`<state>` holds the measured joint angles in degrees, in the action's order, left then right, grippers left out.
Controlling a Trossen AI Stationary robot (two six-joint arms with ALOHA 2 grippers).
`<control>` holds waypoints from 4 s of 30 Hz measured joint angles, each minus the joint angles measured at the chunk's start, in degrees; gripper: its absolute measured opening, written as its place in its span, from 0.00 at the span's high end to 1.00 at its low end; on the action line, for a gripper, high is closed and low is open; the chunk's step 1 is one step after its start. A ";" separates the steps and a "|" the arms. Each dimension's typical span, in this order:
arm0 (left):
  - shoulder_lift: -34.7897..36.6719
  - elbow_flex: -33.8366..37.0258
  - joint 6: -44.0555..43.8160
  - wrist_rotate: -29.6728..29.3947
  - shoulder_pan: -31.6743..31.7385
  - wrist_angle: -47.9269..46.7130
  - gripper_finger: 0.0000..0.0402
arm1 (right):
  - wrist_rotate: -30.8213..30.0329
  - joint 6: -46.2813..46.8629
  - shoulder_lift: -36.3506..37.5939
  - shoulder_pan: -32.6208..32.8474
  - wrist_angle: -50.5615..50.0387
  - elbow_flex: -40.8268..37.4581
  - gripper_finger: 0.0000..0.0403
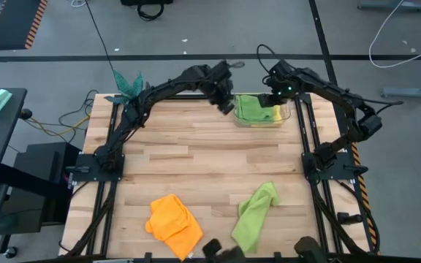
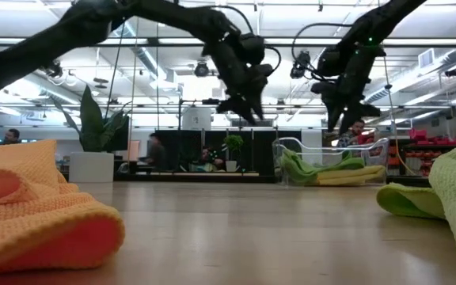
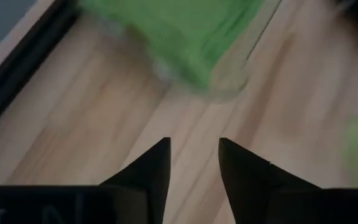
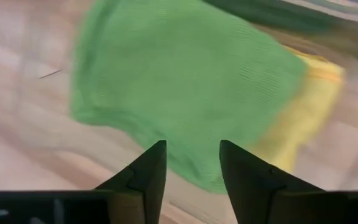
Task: Fold microfiber towels
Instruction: Stack the green towel on top of the yellow towel in the transparent bin, then fold the orange towel
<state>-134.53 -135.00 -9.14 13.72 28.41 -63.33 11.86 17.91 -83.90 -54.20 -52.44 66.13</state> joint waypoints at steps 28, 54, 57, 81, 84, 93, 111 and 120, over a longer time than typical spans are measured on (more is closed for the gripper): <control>5.39 0.00 16.26 -17.60 -3.15 -23.85 0.76 | -7.06 7.33 -6.94 6.94 7.42 0.00 0.99; 5.30 0.00 17.37 -16.01 -1.62 -18.19 0.78 | -21.93 9.04 -11.90 4.90 -2.75 0.00 0.99; 5.30 0.00 17.61 -15.86 -1.21 -18.22 0.77 | -19.39 9.01 -9.91 5.21 -0.95 0.00 0.98; 5.26 0.00 11.47 -16.01 -6.49 -26.67 0.80 | -12.81 18.60 26.11 31.08 -1.88 0.00 0.97; 5.26 0.00 11.72 -16.01 -9.99 -26.67 0.80 | -15.54 24.94 28.72 38.17 -7.30 0.00 0.98; 5.24 0.00 1.29 -15.96 -23.02 -26.63 0.79 | -20.92 39.53 31.63 61.12 -15.73 0.00 0.96; 5.15 0.41 -56.00 -33.41 -52.29 -10.52 0.79 | -22.83 37.88 31.80 91.77 -15.66 0.00 0.97; 4.95 12.32 -92.51 -36.31 -62.67 -8.99 0.82 | -27.95 38.93 31.78 97.62 -15.61 0.00 0.97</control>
<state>-129.59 -122.68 -101.66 -22.59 -34.26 -72.32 -16.09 56.84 -52.12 43.42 -68.05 66.13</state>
